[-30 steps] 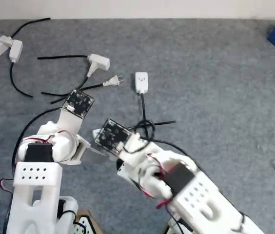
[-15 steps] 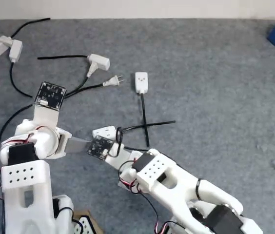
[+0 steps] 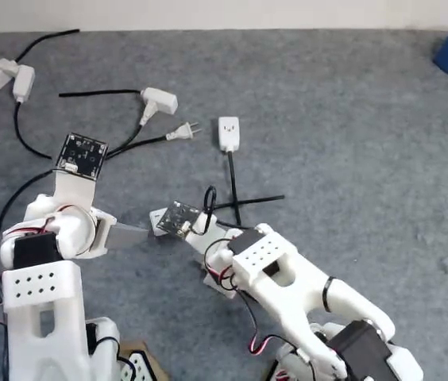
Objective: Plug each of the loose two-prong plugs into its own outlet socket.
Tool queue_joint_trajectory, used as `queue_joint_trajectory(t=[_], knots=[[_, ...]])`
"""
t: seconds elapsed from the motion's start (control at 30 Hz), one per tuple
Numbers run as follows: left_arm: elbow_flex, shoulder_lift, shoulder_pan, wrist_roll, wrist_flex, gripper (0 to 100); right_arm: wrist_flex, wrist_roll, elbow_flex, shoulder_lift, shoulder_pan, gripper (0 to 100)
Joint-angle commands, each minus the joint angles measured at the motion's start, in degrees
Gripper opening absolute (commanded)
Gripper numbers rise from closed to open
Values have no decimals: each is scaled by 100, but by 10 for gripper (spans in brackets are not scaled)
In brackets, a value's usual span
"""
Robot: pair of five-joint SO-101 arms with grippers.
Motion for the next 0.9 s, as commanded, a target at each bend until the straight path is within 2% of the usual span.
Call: queue_joint_trajectory(t=[0.0,0.1,0.27,0.4,0.53,0.73,0.87], knots=[[-145,-75,-31,-35,-97,500,84,-79,-127,-365,154,8],[-286,-92,127,-9,-70,500,84,-651,-479,-1024,-92,8],[-611,-75,303,501,-53,500,-163,-1248,-593,-2255,-796,8],[-629,-75,330,738,-53,500,-655,-1301,92,-3037,-1051,8],[-919,-75,330,818,-18,500,-936,-1275,716,-3222,-1086,8],[-1771,-75,338,809,765,500,-1191,-1257,989,-3187,-1086,8],[-1798,-66,760,818,1196,500,-1182,-1292,971,-3204,-1103,8]])
